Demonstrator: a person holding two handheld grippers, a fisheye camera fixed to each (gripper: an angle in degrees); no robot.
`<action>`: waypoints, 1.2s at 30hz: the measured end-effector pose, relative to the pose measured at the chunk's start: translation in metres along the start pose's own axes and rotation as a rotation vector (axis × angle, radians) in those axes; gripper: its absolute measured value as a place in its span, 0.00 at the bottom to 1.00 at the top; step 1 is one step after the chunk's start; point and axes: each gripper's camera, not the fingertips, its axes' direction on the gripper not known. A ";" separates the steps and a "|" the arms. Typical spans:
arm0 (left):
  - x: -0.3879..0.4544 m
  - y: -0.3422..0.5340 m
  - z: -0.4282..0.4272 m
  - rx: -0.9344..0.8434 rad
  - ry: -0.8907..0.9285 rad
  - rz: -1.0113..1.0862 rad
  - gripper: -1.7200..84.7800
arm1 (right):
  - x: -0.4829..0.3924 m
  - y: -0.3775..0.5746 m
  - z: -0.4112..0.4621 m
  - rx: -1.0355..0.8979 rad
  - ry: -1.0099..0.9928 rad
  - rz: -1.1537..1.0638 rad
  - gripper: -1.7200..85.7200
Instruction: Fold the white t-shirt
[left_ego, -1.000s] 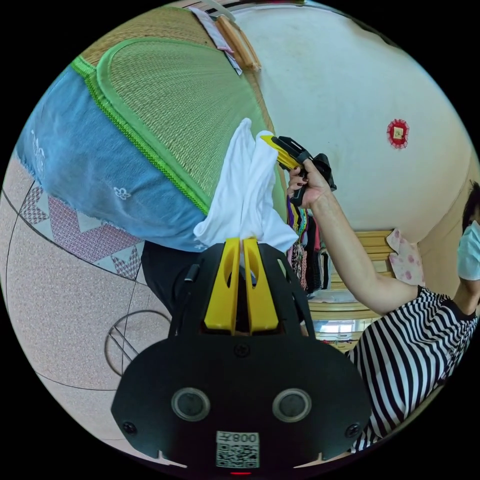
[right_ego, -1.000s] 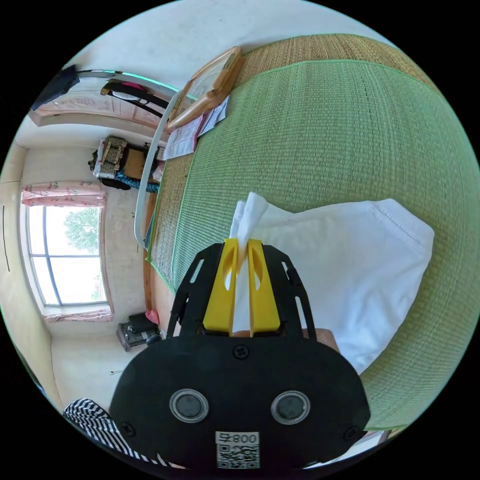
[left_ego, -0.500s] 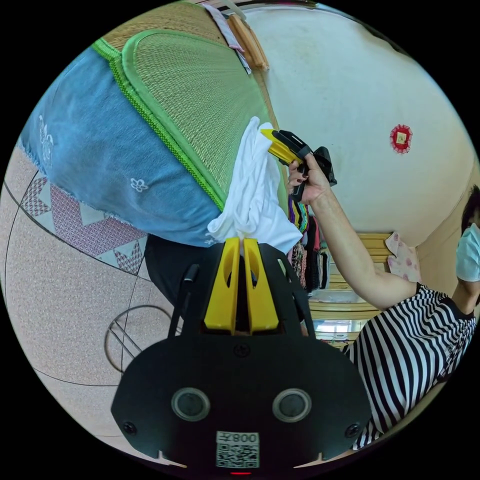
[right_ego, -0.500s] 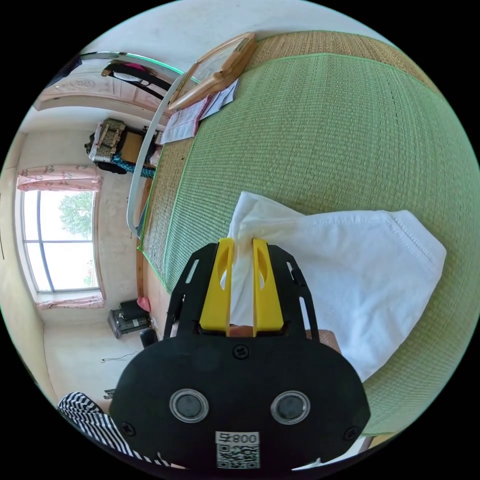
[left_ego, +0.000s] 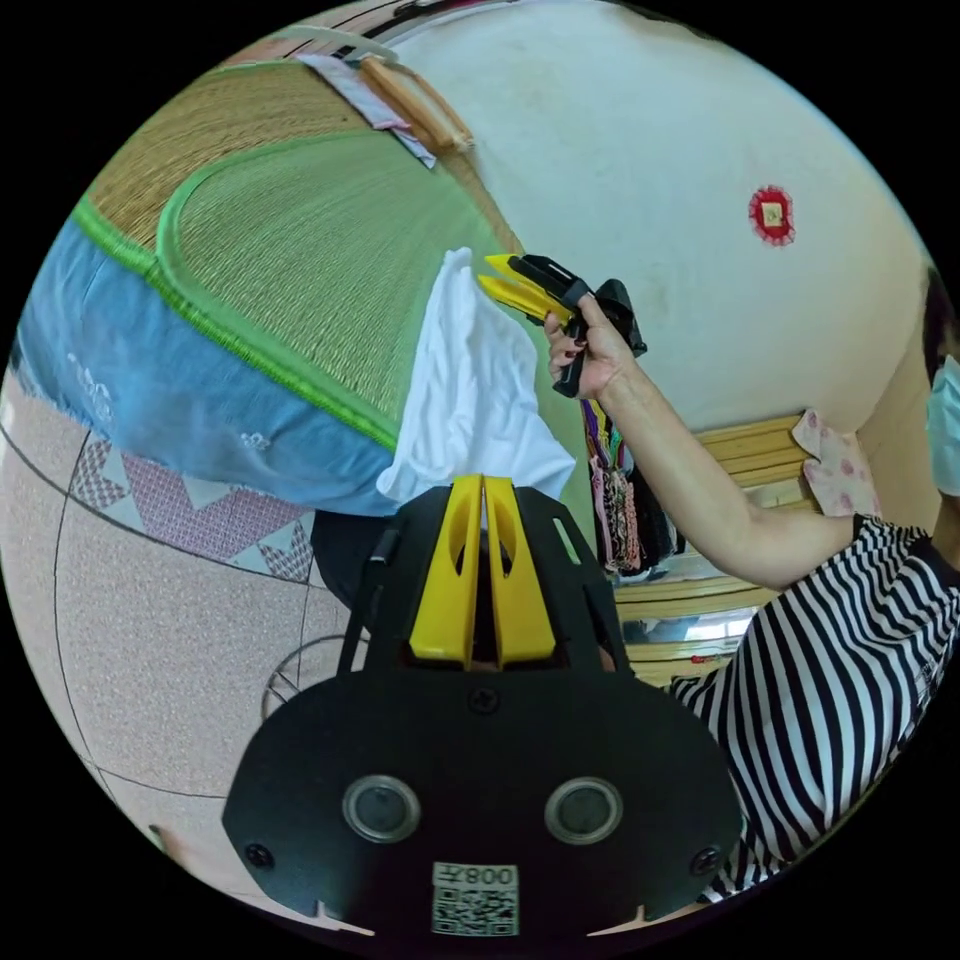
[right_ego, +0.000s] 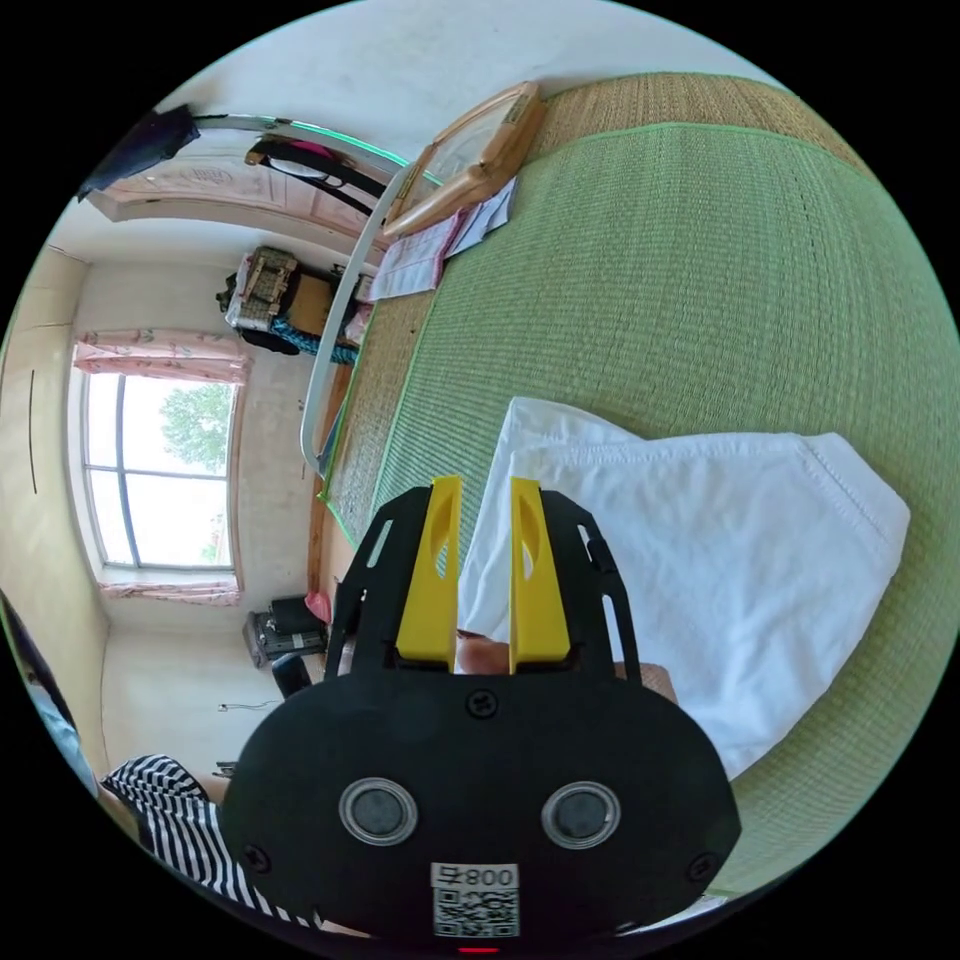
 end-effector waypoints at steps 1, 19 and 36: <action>0.002 -0.003 0.002 0.004 -0.010 0.012 0.02 | -0.005 0.000 0.002 -0.012 0.016 0.002 0.11; 0.030 -0.001 0.028 -0.101 -0.262 0.120 0.02 | -0.184 0.257 -0.031 -0.135 0.499 -0.339 0.13; 0.056 0.011 0.045 -0.151 -0.363 0.198 0.02 | -0.272 0.358 0.061 -0.154 1.010 -0.505 0.07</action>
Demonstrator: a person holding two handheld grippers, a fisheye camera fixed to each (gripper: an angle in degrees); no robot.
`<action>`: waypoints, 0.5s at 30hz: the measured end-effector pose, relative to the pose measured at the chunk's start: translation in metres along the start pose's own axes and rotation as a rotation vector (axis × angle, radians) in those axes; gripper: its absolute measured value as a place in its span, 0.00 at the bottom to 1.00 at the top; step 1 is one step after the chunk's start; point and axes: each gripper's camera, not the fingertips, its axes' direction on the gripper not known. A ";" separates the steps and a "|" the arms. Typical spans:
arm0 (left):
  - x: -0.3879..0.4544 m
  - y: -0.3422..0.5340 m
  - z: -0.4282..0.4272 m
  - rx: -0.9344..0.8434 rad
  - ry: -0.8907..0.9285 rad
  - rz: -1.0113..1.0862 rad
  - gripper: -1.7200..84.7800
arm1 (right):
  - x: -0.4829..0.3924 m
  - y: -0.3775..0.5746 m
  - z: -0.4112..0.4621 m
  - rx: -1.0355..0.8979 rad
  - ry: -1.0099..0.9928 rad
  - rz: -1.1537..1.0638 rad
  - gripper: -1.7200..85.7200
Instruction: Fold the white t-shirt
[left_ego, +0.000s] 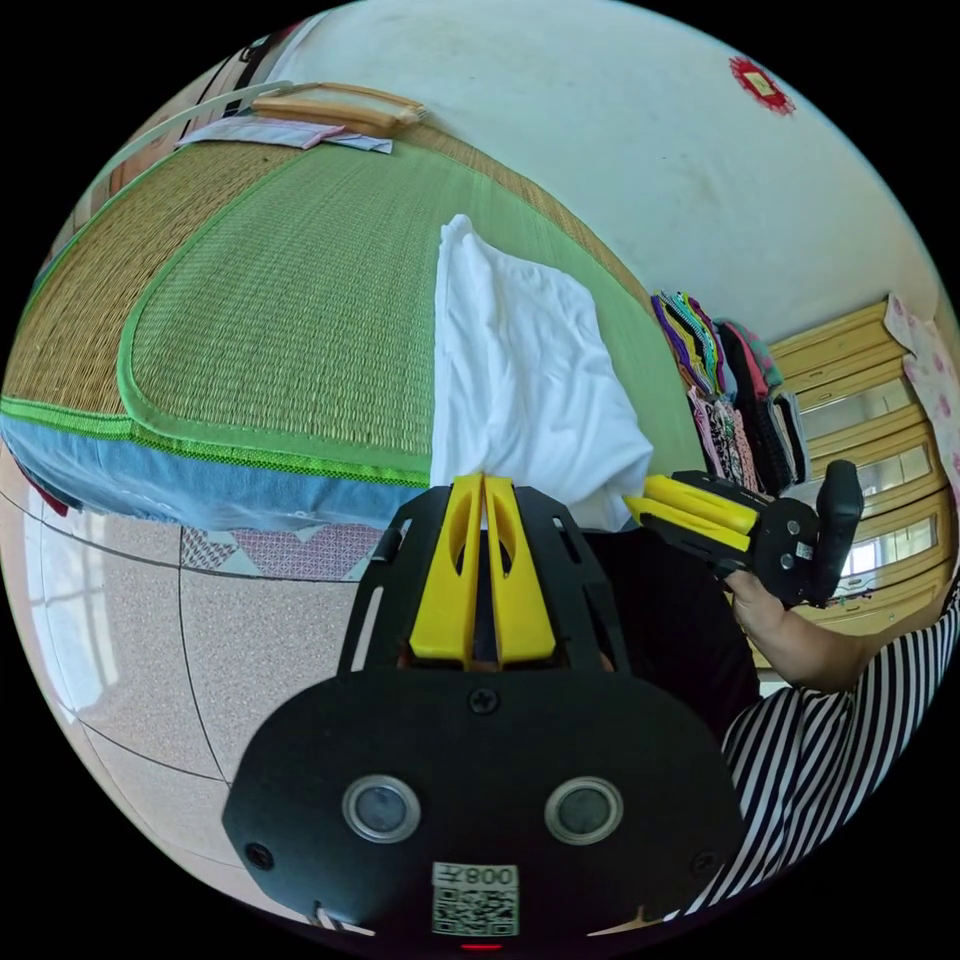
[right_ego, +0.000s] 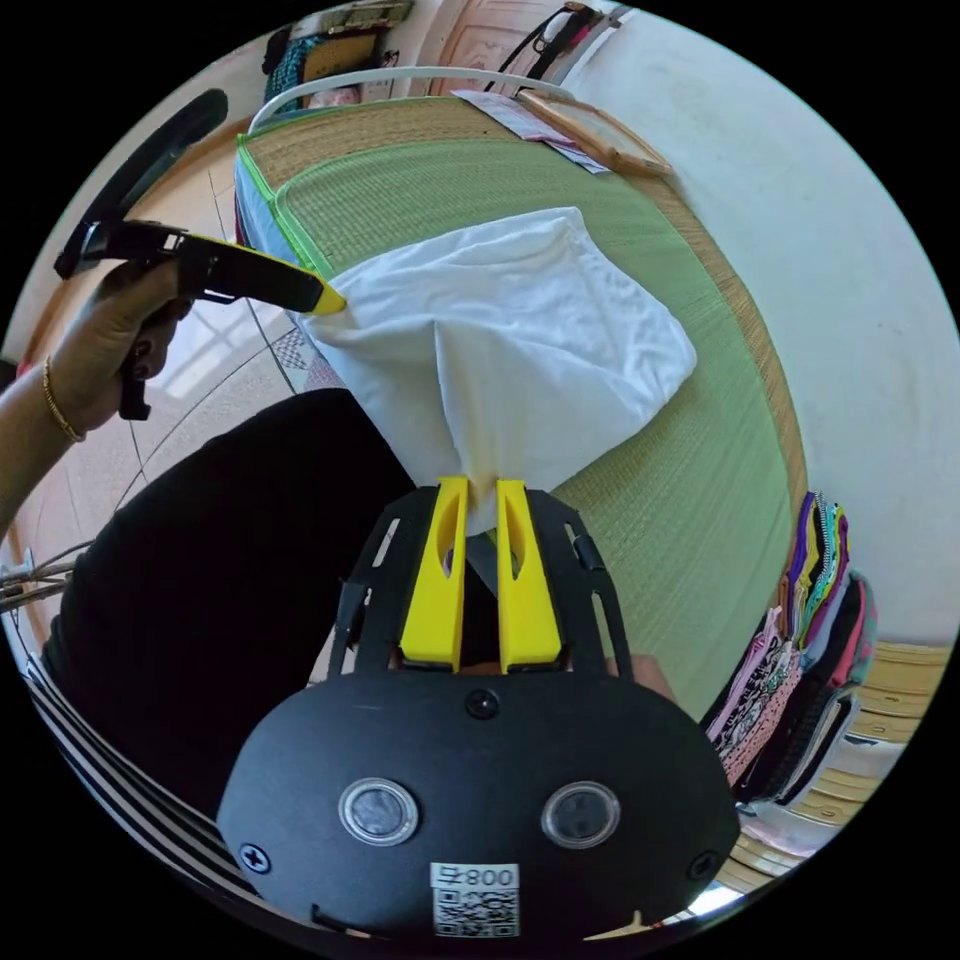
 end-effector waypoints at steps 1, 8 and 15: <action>0.001 0.000 0.001 -0.001 -0.001 0.002 0.02 | -0.003 0.002 -0.002 -0.002 -0.001 0.003 0.06; 0.007 0.002 0.004 -0.008 -0.009 0.012 0.02 | -0.012 0.029 -0.021 -0.017 0.048 -0.038 0.03; 0.009 0.005 0.007 -0.004 -0.001 0.007 0.02 | -0.008 0.068 -0.016 -0.053 0.042 -0.067 0.03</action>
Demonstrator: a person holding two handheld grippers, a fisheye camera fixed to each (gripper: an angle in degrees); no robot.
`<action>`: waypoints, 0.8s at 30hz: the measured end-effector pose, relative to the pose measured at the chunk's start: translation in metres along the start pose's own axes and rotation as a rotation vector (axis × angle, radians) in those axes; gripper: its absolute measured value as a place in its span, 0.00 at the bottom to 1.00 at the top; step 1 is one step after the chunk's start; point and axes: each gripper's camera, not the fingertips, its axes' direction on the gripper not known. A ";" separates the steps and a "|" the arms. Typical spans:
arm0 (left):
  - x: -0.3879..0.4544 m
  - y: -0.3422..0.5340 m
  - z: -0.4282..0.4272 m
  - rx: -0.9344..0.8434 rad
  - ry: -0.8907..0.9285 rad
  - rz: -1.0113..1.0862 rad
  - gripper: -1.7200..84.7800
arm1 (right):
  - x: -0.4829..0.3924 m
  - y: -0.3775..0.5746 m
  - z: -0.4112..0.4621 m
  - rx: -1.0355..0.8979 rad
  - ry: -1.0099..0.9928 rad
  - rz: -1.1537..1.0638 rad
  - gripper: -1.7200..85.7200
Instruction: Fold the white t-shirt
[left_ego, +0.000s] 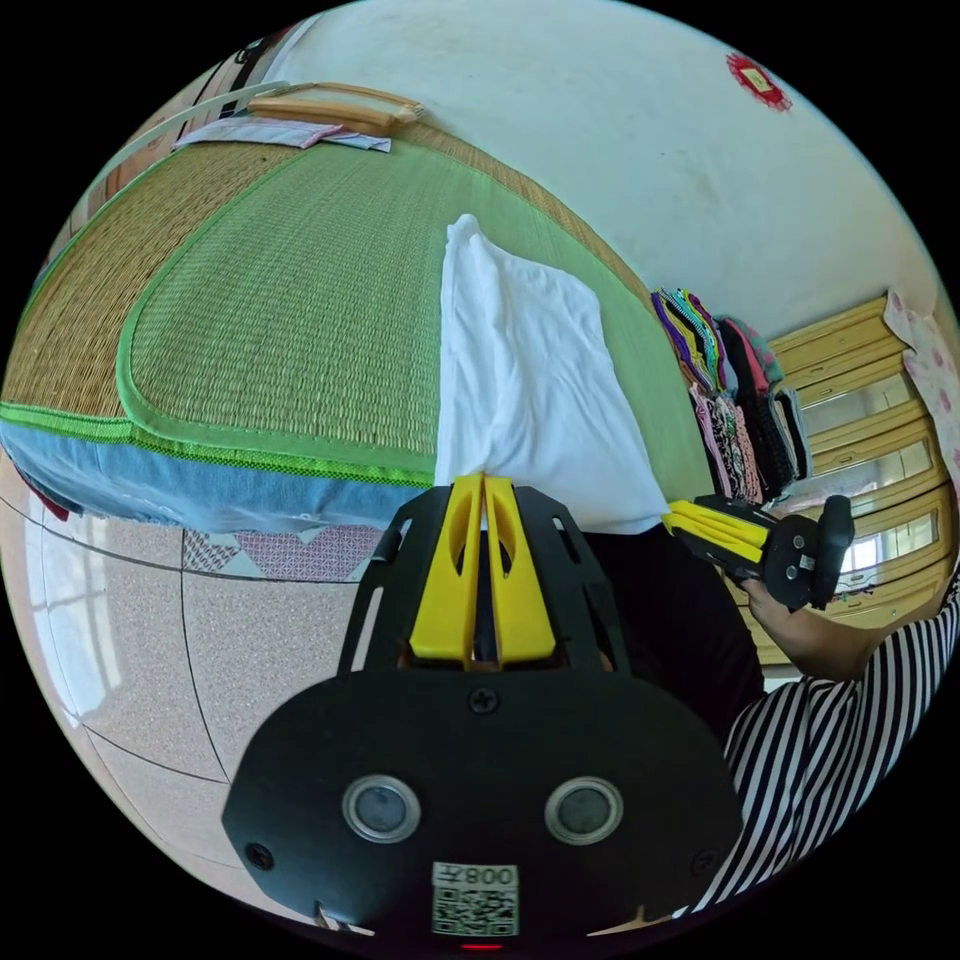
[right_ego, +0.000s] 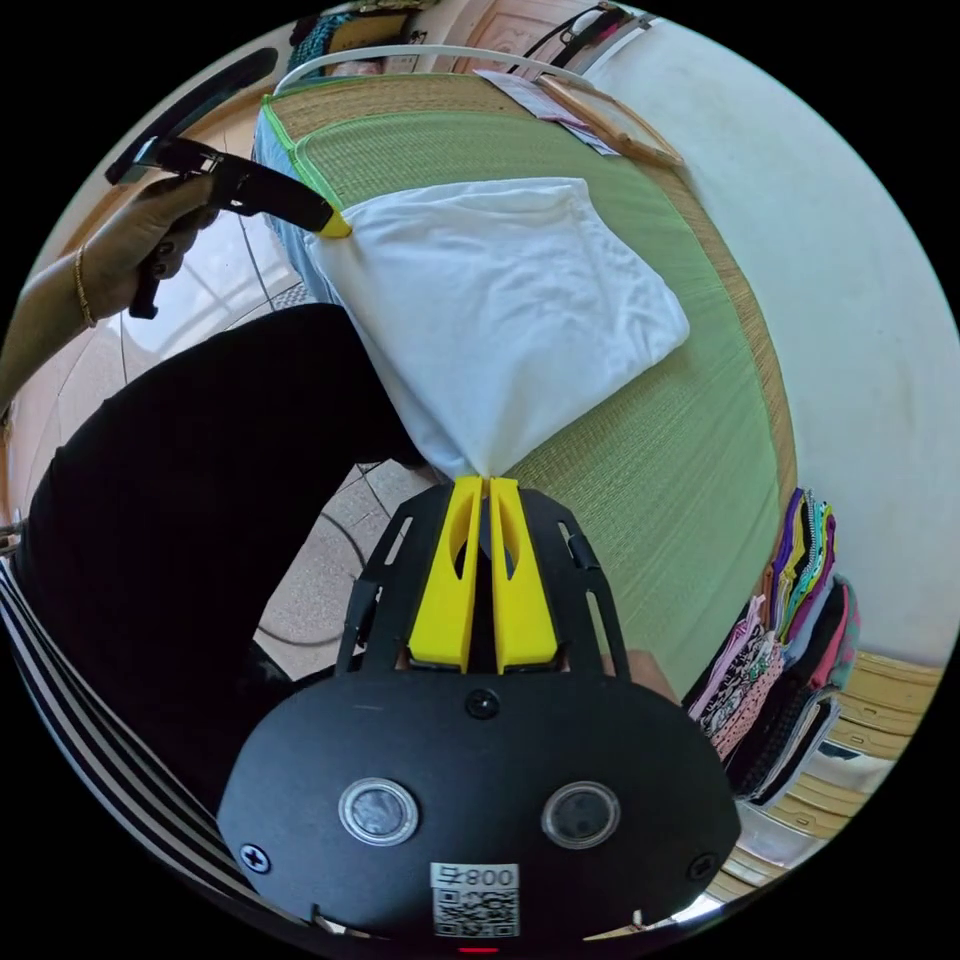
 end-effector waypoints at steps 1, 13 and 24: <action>0.000 0.001 0.000 0.001 0.005 -0.006 0.02 | 0.001 0.003 0.002 -0.003 -0.012 0.007 0.03; 0.006 0.003 0.006 -0.001 0.012 -0.030 0.02 | 0.039 0.046 0.015 0.054 -0.163 0.167 0.09; 0.011 0.005 0.011 -0.001 0.010 -0.043 0.02 | 0.101 0.097 0.064 0.073 -0.524 0.450 0.12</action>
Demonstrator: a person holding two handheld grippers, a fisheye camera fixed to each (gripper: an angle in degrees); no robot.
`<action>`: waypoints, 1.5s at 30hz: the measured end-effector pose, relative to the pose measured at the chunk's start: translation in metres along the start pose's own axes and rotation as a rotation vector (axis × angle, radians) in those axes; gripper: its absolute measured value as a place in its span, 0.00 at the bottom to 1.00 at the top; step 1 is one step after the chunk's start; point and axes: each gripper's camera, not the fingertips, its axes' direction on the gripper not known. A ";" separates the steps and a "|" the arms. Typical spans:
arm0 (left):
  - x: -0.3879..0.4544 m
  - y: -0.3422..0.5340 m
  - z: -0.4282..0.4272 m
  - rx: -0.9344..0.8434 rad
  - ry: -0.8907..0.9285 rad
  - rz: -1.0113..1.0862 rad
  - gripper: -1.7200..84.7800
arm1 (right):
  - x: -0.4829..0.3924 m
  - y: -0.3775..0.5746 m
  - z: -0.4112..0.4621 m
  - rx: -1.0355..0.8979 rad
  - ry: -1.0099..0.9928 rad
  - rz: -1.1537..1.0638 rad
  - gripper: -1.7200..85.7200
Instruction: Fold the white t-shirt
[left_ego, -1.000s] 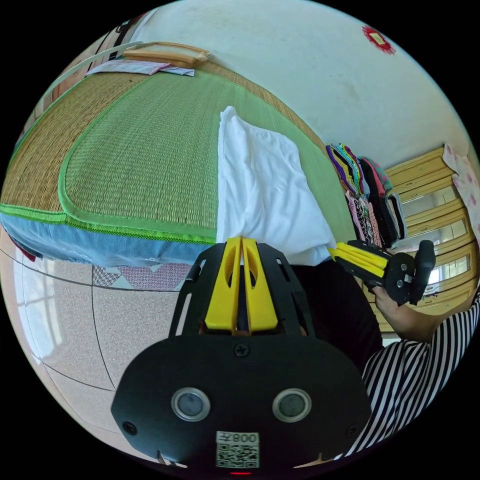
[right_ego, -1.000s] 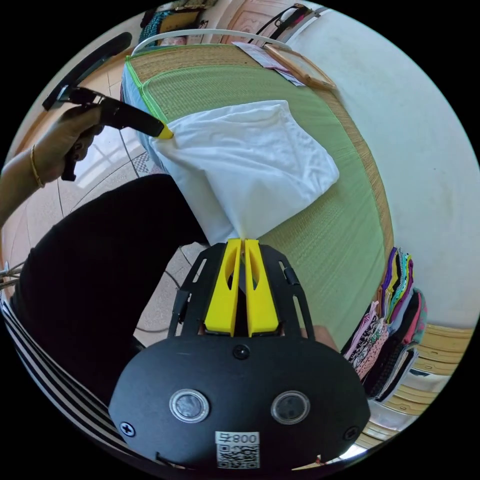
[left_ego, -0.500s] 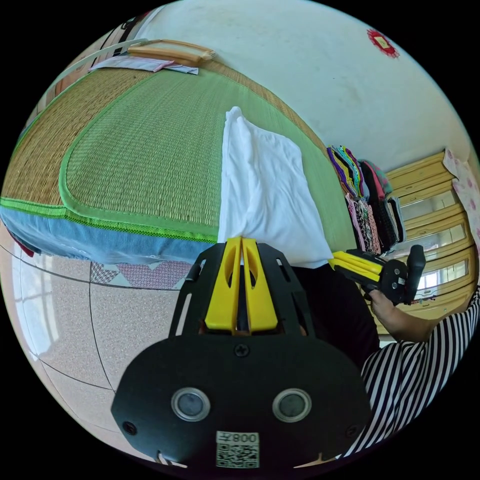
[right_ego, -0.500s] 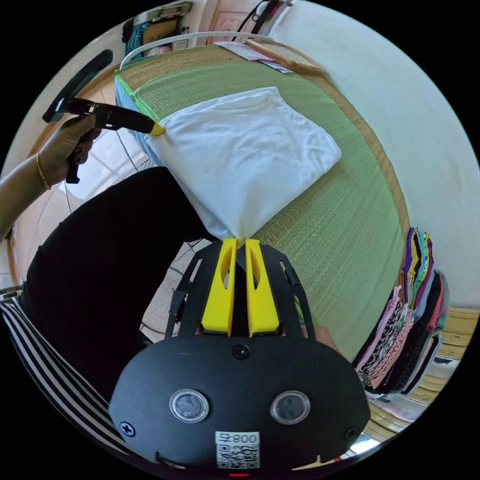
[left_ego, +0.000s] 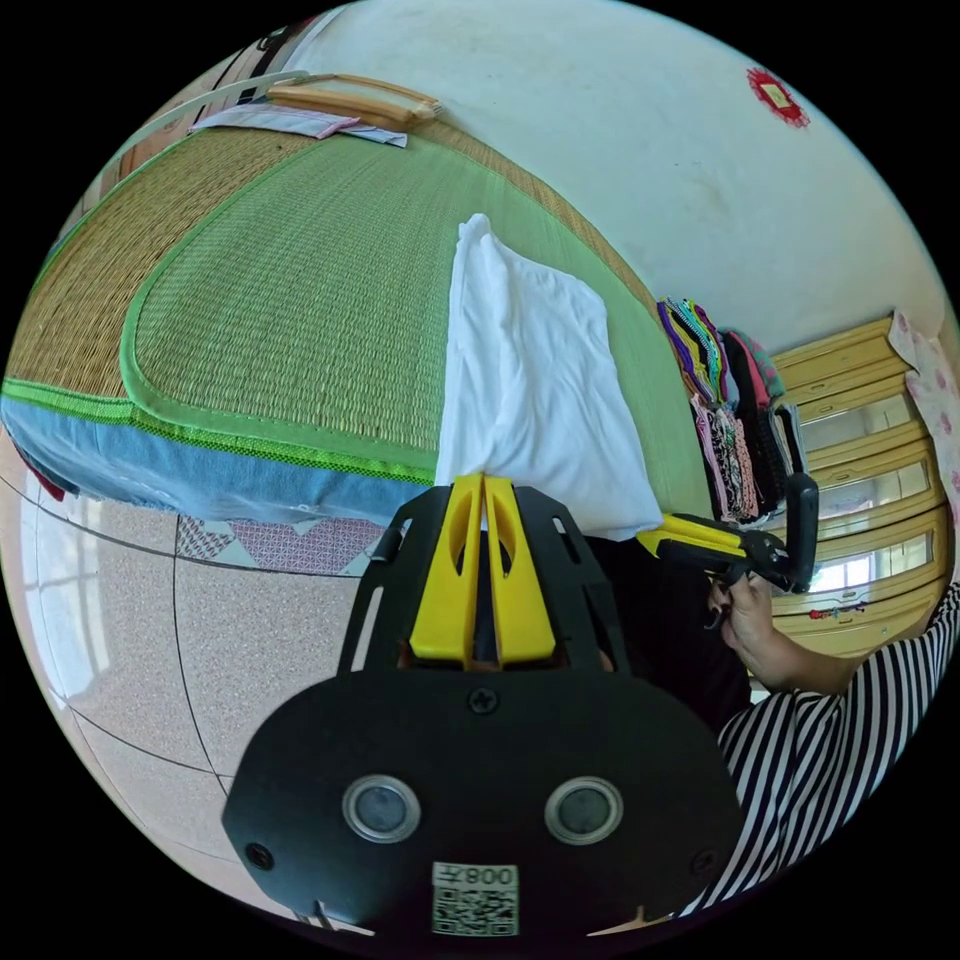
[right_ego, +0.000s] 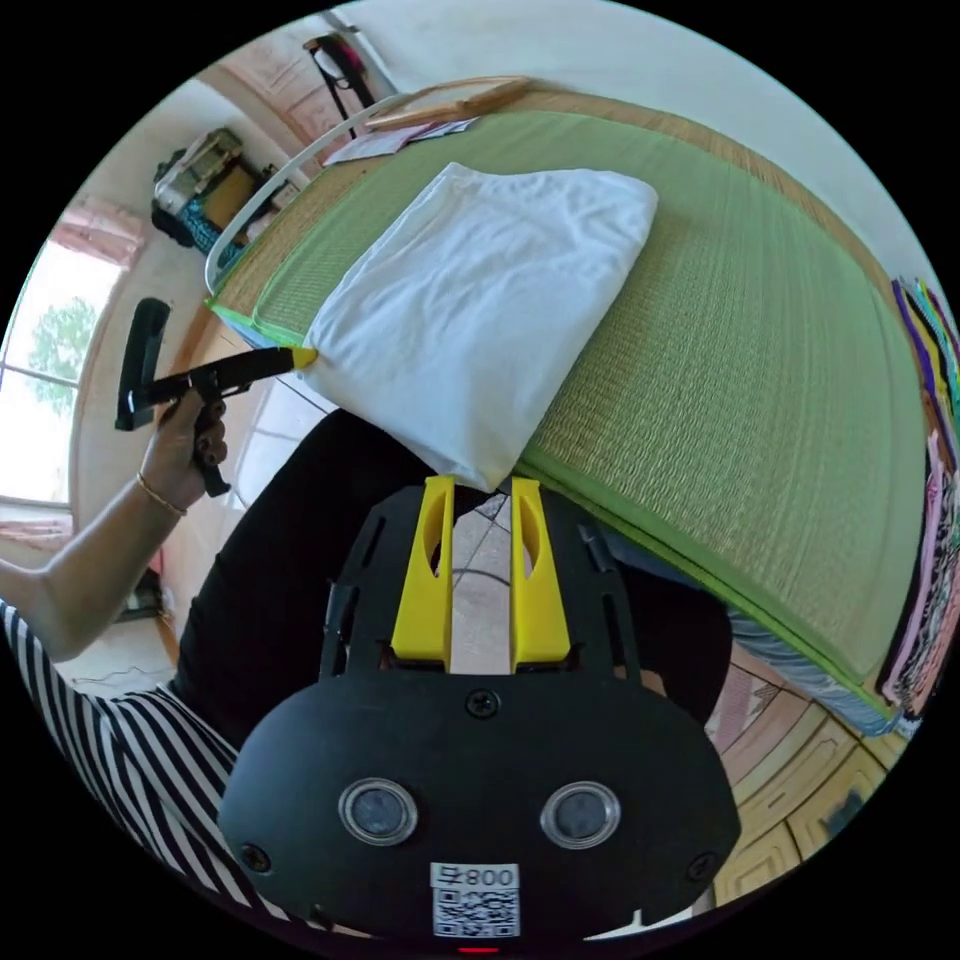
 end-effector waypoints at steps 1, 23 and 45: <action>0.001 0.000 0.001 0.000 -0.001 -0.001 0.02 | 0.008 0.002 0.001 0.006 -0.031 0.018 0.11; 0.008 0.001 0.014 0.009 -0.026 -0.009 0.02 | 0.030 0.023 0.031 -0.029 0.113 -0.119 0.04; 0.018 -0.002 0.021 0.054 -0.026 -0.032 0.02 | 0.093 0.022 0.063 0.017 -0.134 -0.054 0.02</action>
